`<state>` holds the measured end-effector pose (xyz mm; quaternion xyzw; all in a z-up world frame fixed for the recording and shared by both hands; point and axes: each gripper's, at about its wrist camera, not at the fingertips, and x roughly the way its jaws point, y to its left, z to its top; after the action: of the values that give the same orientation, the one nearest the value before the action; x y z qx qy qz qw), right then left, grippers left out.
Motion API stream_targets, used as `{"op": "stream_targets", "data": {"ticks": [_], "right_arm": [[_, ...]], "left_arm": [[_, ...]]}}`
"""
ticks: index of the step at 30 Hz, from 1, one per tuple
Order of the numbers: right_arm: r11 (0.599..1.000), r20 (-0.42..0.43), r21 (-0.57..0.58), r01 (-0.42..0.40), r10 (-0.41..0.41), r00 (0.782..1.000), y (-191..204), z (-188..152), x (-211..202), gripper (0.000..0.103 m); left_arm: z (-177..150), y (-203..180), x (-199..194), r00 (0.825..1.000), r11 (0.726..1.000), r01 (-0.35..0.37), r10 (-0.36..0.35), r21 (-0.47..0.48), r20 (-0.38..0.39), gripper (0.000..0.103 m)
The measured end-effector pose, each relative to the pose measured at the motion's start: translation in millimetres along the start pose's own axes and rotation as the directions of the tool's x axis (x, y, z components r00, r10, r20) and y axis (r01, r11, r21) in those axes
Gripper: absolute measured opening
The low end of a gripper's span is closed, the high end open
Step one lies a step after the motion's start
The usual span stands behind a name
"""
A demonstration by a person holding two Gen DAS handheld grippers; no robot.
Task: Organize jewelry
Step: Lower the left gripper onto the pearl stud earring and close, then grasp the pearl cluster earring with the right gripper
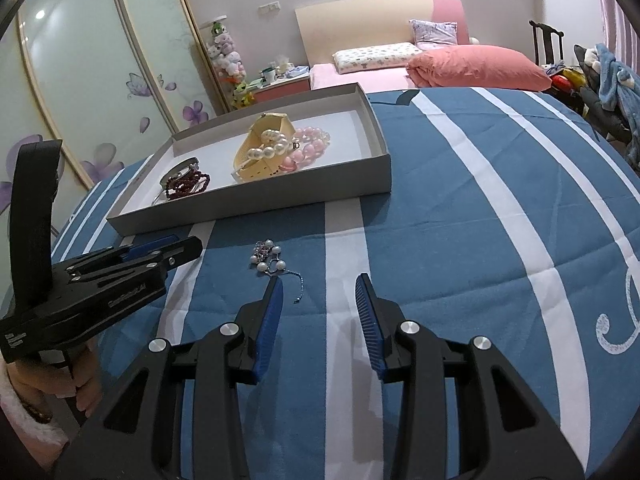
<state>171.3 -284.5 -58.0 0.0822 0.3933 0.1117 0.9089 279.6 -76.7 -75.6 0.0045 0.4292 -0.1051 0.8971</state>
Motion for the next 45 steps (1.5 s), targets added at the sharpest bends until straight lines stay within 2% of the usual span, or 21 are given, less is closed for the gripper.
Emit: {"op": "stream_targets", "data": {"ticks": [3, 9, 14, 16, 19, 20, 33, 36, 39, 40, 41, 45], "right_arm": [[1.0, -0.001, 0.002, 0.0, 0.0, 1.0, 0, 0, 0, 0.04], [1.0, 0.0, -0.002, -0.003, 0.003, 1.0, 0, 1, -1, 0.04], [1.0, -0.009, -0.024, -0.013, 0.013, 1.0, 7, 3, 1, 0.04], [0.999, -0.02, -0.046, -0.017, 0.016, 1.0, 13, 5, 3, 0.04], [0.996, -0.038, -0.091, -0.012, 0.008, 0.999, 24, 9, 9, 0.05], [0.994, -0.041, -0.108, -0.006, 0.002, 0.999, 28, 10, 11, 0.051], [0.97, -0.09, -0.242, 0.031, -0.054, 0.994, 61, 26, 42, 0.051], [0.967, -0.11, -0.253, 0.037, -0.067, 0.992, 63, 25, 47, 0.044], [0.967, -0.108, -0.252, 0.043, -0.072, 0.992, 61, 22, 49, 0.03], [0.967, -0.108, -0.251, 0.038, -0.067, 0.992, 61, 21, 48, 0.016], [0.968, -0.112, -0.249, 0.034, -0.064, 0.992, 60, 21, 47, 0.011], [0.974, -0.11, -0.224, 0.026, -0.052, 0.993, 55, 19, 43, 0.008]], "left_arm": [[2, -2, 1, 1.0, 1.0, -0.006, 0.006, 0.011, -0.003, 0.014], [2, -1, -1, 1.0, 1.0, -0.011, 0.011, 0.007, 0.001, 0.014], [2, 16, -14, 1.0, 1.0, -0.013, 0.014, -0.028, 0.026, 0.014], [1, 27, -21, 0.999, 0.999, -0.019, 0.021, -0.046, 0.038, 0.014], [-2, 43, -31, 0.998, 0.997, -0.032, 0.036, -0.074, 0.052, 0.014], [-3, 48, -34, 0.998, 0.996, -0.034, 0.039, -0.085, 0.056, 0.014], [-14, 83, -55, 0.995, 0.988, -0.054, 0.066, -0.146, 0.079, 0.014], [-14, 85, -56, 0.995, 0.987, -0.05, 0.063, -0.151, 0.08, 0.014], [-14, 85, -56, 0.995, 0.987, -0.048, 0.061, -0.15, 0.081, 0.014], [-15, 85, -56, 0.995, 0.987, -0.048, 0.061, -0.15, 0.081, 0.014], [-15, 85, -56, 0.995, 0.988, -0.047, 0.06, -0.149, 0.081, 0.014], [-16, 84, -57, 0.995, 0.988, -0.043, 0.056, -0.15, 0.082, 0.014]]}}
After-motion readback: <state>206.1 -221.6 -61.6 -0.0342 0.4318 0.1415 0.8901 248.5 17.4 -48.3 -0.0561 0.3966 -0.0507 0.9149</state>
